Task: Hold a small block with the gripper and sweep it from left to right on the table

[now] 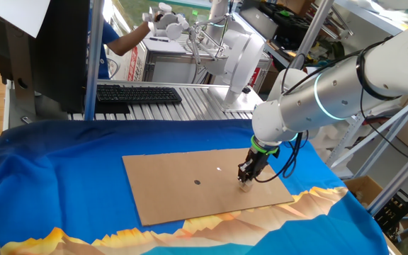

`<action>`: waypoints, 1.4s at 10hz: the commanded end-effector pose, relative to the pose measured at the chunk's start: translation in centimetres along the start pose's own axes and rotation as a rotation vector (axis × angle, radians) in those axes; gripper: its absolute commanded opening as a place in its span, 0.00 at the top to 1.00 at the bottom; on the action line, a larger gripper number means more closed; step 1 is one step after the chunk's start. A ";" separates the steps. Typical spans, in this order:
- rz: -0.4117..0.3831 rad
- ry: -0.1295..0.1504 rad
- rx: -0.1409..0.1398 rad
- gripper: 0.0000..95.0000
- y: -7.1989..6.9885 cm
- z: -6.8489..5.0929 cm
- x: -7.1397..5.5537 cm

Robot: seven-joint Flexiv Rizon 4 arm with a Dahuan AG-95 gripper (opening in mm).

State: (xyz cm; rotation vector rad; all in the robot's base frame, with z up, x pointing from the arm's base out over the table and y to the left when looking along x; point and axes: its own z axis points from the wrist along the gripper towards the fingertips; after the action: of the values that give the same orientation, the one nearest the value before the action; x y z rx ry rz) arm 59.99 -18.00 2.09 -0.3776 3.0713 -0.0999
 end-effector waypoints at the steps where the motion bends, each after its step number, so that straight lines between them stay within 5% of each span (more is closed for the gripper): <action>1: 0.001 -0.005 0.000 0.80 0.0 0.2 0.0; 2: 0.004 -0.009 -0.019 0.80 0.0 0.2 0.0; 5: 0.002 -0.014 -0.018 0.80 0.1 0.2 0.0; 6: 0.002 -0.016 -0.028 1.00 0.1 0.2 0.0; 14: 0.007 -0.027 -0.047 1.00 0.9 0.1 -0.2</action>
State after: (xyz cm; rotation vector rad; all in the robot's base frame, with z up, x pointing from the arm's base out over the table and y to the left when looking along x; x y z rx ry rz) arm 60.15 -17.05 1.90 -0.3669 3.0547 -0.0263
